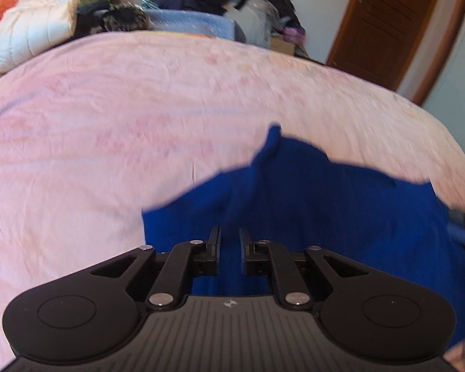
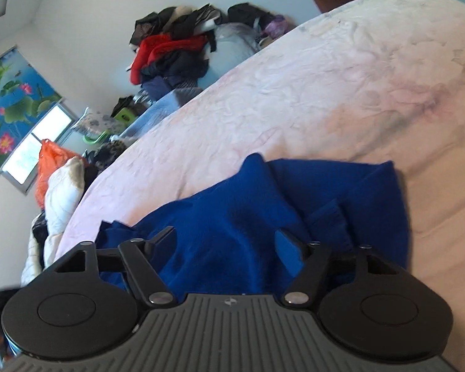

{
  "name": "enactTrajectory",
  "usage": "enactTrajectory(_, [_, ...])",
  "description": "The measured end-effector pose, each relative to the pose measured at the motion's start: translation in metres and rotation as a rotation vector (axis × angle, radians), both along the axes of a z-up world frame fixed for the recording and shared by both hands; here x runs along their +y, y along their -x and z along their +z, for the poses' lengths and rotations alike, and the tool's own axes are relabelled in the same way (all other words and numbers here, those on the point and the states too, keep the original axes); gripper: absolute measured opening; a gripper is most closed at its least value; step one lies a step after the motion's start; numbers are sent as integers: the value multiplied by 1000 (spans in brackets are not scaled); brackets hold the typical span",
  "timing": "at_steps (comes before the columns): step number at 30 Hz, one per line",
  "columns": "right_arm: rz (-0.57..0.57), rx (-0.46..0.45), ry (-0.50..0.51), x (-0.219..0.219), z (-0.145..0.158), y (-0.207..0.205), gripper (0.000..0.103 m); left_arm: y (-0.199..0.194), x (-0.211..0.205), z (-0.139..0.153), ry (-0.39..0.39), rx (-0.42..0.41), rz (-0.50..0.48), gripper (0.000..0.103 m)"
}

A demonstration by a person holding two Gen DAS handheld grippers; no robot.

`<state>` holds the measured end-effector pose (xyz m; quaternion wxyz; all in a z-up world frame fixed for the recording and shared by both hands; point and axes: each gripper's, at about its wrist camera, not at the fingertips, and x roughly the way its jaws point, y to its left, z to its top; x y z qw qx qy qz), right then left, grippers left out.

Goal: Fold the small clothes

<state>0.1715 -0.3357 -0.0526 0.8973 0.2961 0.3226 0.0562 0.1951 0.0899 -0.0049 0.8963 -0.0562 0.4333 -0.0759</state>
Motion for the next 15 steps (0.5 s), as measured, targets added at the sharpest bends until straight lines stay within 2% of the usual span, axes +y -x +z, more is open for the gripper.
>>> enactTrajectory(1, [-38, -9, 55, 2, 6, 6, 74, 11, 4, -2, 10, 3, -15, 11])
enactTrajectory(3, [-24, -51, 138, 10, 17, 17, 76, 31, 13, -6, 41, -5, -43, 11])
enactTrajectory(7, [110, -91, 103, 30, 30, 40, 82, 60, 26, -13, 98, 8, -76, 11])
enactTrajectory(12, [326, -57, 167, 77, 24, 64, 89, 79, 30, -20, 137, 10, -96, 11])
enactTrajectory(15, [351, -17, 237, 89, 13, 81, 89, 82, 31, -27, 163, 46, -111, 11])
